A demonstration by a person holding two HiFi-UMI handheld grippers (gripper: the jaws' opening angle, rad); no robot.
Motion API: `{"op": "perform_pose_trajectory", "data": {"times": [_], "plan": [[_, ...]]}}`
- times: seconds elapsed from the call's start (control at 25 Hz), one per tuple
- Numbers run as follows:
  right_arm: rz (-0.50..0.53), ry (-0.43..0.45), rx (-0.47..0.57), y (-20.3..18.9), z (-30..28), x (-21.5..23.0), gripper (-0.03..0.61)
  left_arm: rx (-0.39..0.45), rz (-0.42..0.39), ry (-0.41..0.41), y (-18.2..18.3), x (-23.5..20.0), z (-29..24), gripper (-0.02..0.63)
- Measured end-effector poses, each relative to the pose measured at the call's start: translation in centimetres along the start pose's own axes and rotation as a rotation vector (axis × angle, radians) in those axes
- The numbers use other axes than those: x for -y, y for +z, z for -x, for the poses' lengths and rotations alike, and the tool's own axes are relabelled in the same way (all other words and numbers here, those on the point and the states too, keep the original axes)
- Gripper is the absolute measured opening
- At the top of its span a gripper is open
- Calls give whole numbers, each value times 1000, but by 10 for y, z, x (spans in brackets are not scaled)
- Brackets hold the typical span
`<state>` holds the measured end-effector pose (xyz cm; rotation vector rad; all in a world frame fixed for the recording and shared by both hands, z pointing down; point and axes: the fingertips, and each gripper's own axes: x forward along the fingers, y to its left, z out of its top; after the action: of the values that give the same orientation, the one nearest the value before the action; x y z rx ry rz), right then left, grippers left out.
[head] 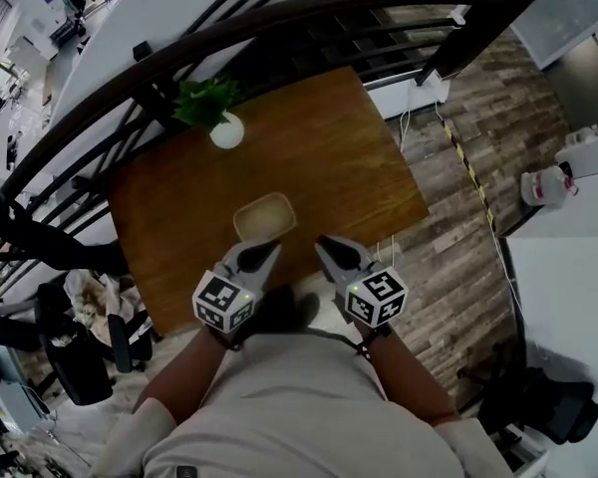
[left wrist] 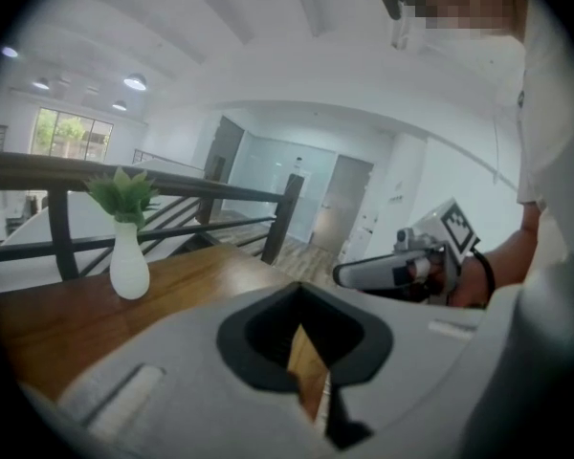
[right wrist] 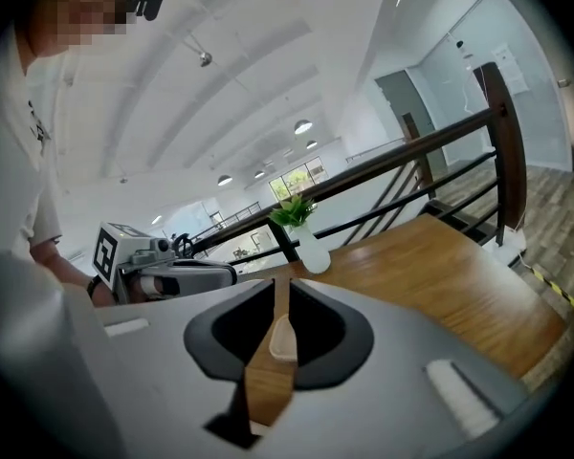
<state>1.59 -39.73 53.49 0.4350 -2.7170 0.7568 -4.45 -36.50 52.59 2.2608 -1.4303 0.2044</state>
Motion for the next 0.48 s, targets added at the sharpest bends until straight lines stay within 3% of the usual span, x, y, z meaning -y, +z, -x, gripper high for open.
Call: {"op": "perform_pose_trajectory", "data": {"times": [0.48], "plan": [[-145, -10, -146, -66, -67, 81, 97, -97, 67, 1, -51, -72, -57, 3]]}}
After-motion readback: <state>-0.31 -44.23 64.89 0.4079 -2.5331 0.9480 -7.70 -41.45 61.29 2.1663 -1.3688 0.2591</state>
